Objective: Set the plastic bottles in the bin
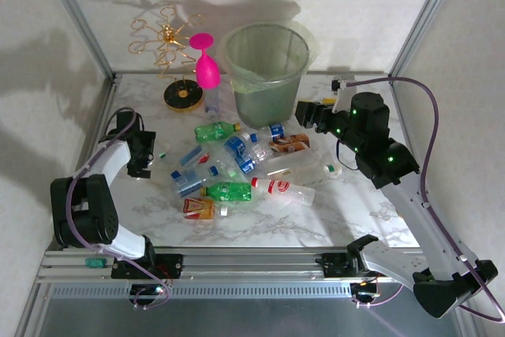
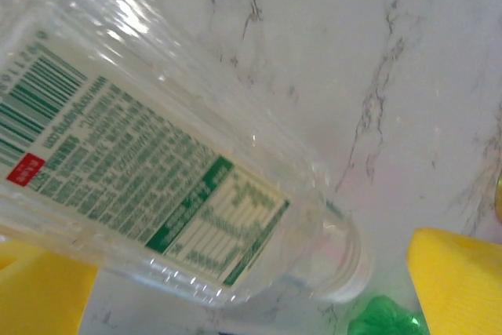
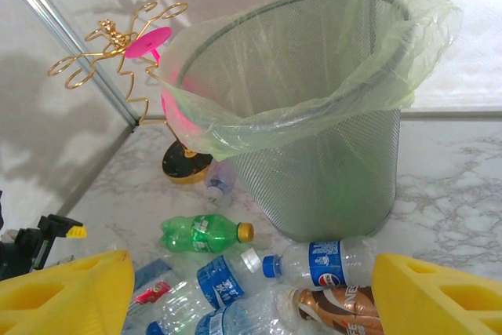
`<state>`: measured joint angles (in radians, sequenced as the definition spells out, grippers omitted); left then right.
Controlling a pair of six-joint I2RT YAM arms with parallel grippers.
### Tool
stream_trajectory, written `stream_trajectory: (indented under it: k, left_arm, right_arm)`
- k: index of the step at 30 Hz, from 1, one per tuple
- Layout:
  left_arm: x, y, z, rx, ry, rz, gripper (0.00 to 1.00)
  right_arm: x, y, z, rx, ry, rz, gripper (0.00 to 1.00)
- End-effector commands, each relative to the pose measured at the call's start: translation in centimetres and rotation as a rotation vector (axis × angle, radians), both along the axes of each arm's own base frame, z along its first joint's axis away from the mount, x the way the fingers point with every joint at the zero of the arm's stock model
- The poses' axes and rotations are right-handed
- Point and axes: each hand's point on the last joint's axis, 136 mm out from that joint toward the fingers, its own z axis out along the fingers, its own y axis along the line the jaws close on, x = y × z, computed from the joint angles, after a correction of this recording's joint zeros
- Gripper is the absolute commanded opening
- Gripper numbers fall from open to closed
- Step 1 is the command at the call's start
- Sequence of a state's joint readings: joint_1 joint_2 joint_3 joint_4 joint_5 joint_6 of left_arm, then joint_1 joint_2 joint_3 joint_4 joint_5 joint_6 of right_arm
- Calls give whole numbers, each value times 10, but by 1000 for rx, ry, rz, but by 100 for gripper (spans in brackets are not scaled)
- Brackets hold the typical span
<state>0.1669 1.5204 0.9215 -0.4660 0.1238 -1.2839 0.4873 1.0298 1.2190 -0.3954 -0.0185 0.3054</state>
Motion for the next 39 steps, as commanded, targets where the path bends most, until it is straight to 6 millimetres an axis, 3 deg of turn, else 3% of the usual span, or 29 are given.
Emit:
stream_trajectory:
  k: [1,12,16,20,24,31,33,39]
  left_arm:
    - [6,11,-6,8,6,45,100]
    - [27,30,-34,2,106,43,99]
    - [27,32,-38,10,130,33,91]
    - [24,38,-29,52,139,36,78]
    - [22,41,-17,75,133,33,68]
    - [20,39,17,105,82,4,62]
    - [18,35,31,113,56,-6,59]
    - [10,14,100,159,-114,-67,57]
  right_arm:
    - [0,0,10,-5,-19,-5,80]
    - [3,2,7,-7,-10,-7,81]
    - [4,2,6,-4,-5,-11,80]
    - [5,1,7,-3,-7,-15,80]
    - [5,3,8,8,-5,-11,79]
    - [-2,4,13,29,-7,6,79]
    - [-6,4,15,37,-9,19,79]
    - [-29,7,19,88,-4,83,80]
